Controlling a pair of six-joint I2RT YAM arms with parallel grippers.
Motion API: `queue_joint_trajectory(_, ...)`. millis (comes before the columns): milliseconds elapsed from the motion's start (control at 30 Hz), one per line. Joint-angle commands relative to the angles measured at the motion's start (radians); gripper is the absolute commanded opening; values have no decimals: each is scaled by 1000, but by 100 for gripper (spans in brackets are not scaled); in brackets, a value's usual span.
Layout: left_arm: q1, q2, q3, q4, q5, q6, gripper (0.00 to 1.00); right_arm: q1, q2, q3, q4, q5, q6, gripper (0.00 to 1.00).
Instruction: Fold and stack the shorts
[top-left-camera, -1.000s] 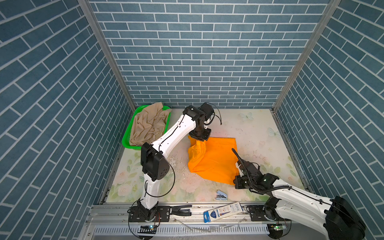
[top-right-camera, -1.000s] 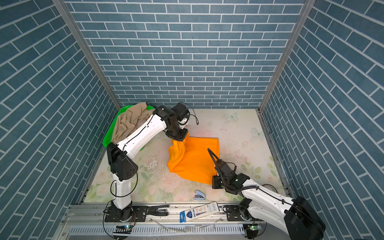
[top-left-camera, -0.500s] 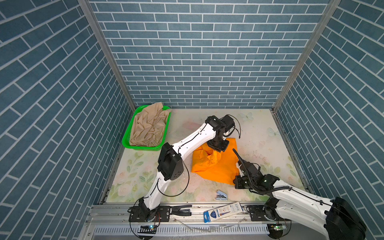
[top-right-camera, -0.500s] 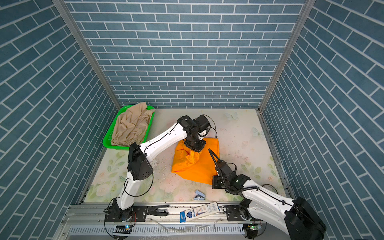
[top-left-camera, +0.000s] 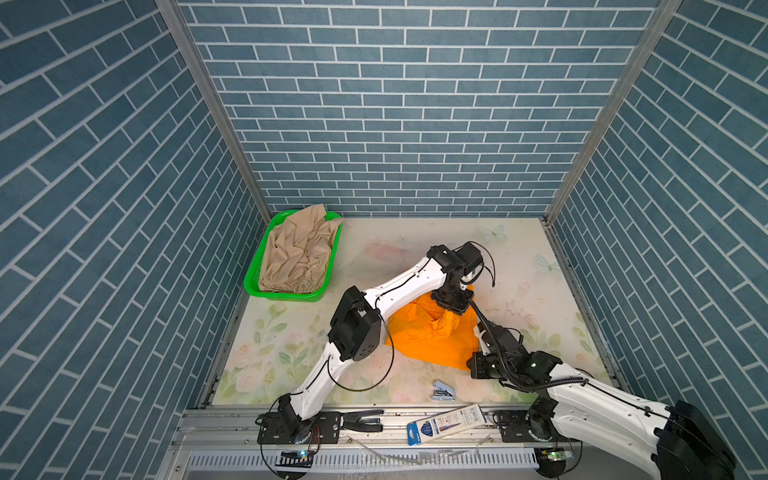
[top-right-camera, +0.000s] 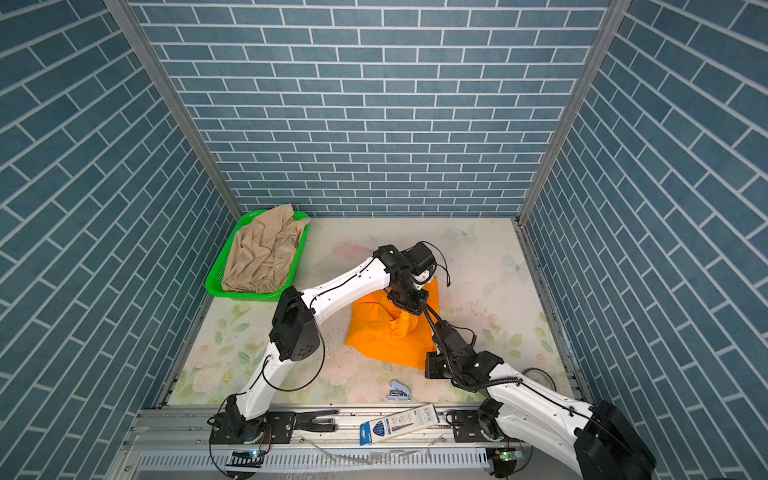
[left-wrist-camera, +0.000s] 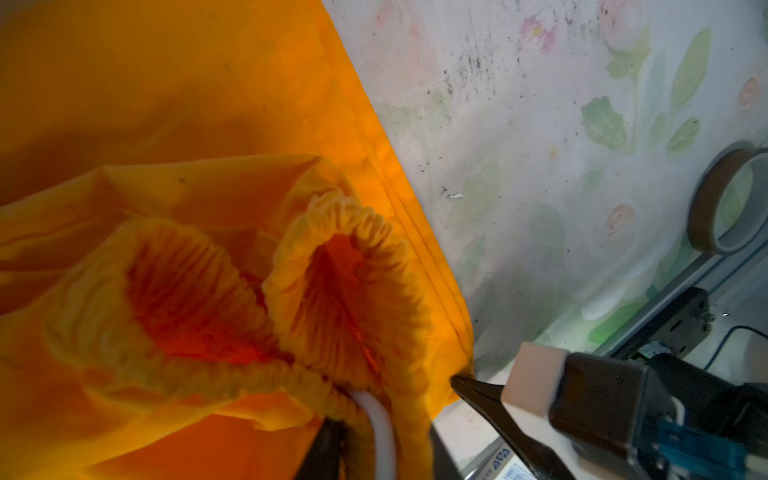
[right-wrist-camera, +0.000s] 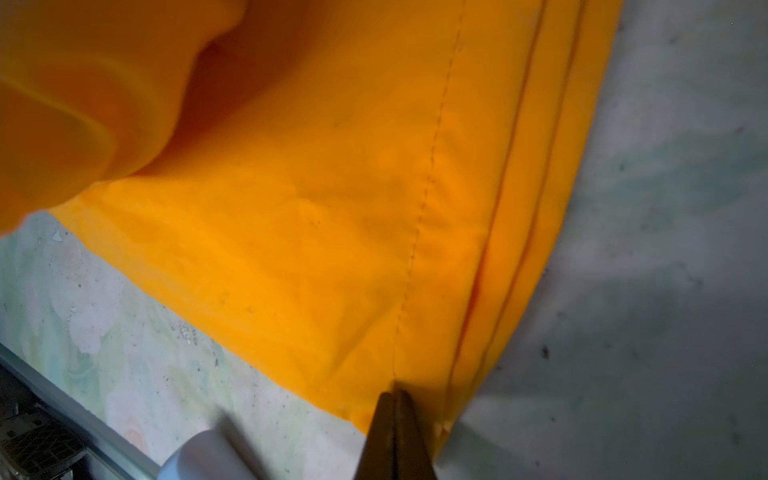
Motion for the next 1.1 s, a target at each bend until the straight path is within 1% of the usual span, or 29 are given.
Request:
queue_joint_trajectory(0,-13,-1,48,36,21,-2,45,2,-83,17,-118,33,46,14)
queue_joint_trajectory(33,-12,-15,57,33,15,7,48,1,-125,26,-155,59,50,17)
queue_joint_trajectory(67,-12,-31,70,26,-1,15,53,1,-170,35,-193,75,54,21)
queue_joint_trajectory(100,-11,-44,86,12,-19,25,61,0,-207,46,-227,91,55,23)
queue_joint_trajectory(133,-8,-64,103,-7,-44,33,72,-3,-250,60,-269,111,57,26)
queue_joint_trajectory(167,-1,-87,114,-27,-67,42,88,-3,-289,74,-304,126,58,28)
queue_joint_trajectory(200,6,-112,114,-42,-87,46,99,-8,-315,89,-329,136,54,29)
queue_joint_trajectory(233,18,-149,97,-50,-99,51,100,-12,-334,109,-348,148,42,31)
queue_joint_trajectory(300,46,-233,24,-44,-125,59,100,-20,-328,161,-360,151,-6,36)
queue_joint_trajectory(333,64,-288,-37,-29,-145,62,100,-20,-302,197,-360,159,-38,37)
queue_joint_trajectory(400,107,-396,-188,22,-173,62,100,-19,-217,266,-345,167,-109,40)
queue_joint_trajectory(533,217,-604,-560,184,-131,54,100,-22,-10,385,-258,174,-220,44)
queue_joint_trajectory(600,241,-678,-717,266,-130,48,100,-34,75,415,-199,178,-250,46)
queue_joint_trajectory(667,247,-730,-857,350,-121,42,100,-66,174,427,-123,134,-275,46)
queue_joint_trajectory(767,247,-761,-1009,459,-83,15,99,-110,299,422,-51,75,-287,40)
queue_joint_trajectory(867,246,-765,-1122,576,-37,1,84,-145,385,404,-18,45,-283,28)
queue_joint_trajectory(900,246,-765,-1146,598,-27,-2,75,-152,400,400,-23,37,-275,23)
queue_joint_trajectory(933,244,-766,-1171,620,-14,-7,69,-154,410,390,-36,33,-265,17)
queue_joint_trajectory(967,242,-769,-1195,639,-1,-11,63,-156,412,374,-49,33,-249,13)
queue_joint_trajectory(1000,238,-772,-1215,656,7,-17,61,-155,408,359,-56,33,-234,12)
queue_joint_trajectory(1067,226,-773,-1256,677,19,-21,59,-159,386,330,-87,44,-206,12)
